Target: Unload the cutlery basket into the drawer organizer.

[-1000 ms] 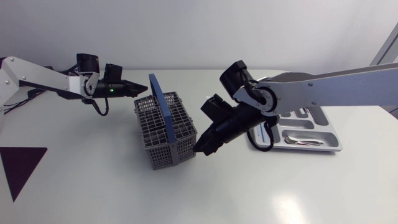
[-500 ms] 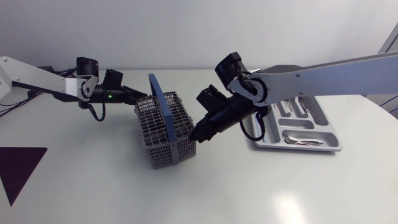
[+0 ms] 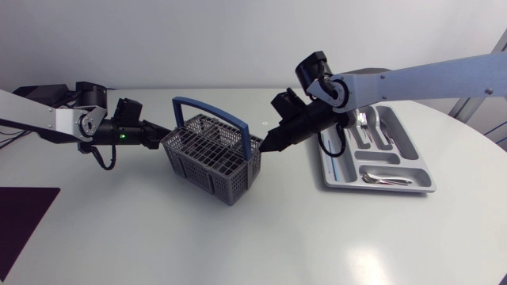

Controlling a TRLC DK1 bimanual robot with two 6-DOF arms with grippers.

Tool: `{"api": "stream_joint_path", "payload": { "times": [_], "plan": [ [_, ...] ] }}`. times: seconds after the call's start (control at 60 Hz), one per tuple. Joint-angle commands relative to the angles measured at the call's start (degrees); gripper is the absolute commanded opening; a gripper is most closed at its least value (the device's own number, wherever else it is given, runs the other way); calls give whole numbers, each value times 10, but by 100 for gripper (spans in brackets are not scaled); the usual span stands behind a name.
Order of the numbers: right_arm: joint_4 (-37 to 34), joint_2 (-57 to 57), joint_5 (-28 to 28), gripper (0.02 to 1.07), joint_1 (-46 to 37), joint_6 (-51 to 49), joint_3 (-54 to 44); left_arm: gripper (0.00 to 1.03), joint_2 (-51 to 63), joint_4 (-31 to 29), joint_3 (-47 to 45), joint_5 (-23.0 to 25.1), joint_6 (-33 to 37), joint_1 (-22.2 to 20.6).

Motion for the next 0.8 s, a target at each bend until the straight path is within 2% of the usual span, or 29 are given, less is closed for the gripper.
{"api": "stream_joint_path", "payload": {
  "times": [0.0, 0.5, 0.783],
  "plan": [
    [3, 21, 1, 8, -13, -1, 23, 15, -40, -9, -33, 13, 20, -13],
    [6, 54, 6, 8, -46, -5, 51, 15, -163, -37, -143, 13, 52, -29],
    [4, -6, 7, 8, -58, -11, -23, 15, -193, -67, -157, 13, 81, -15]
  ]
}}
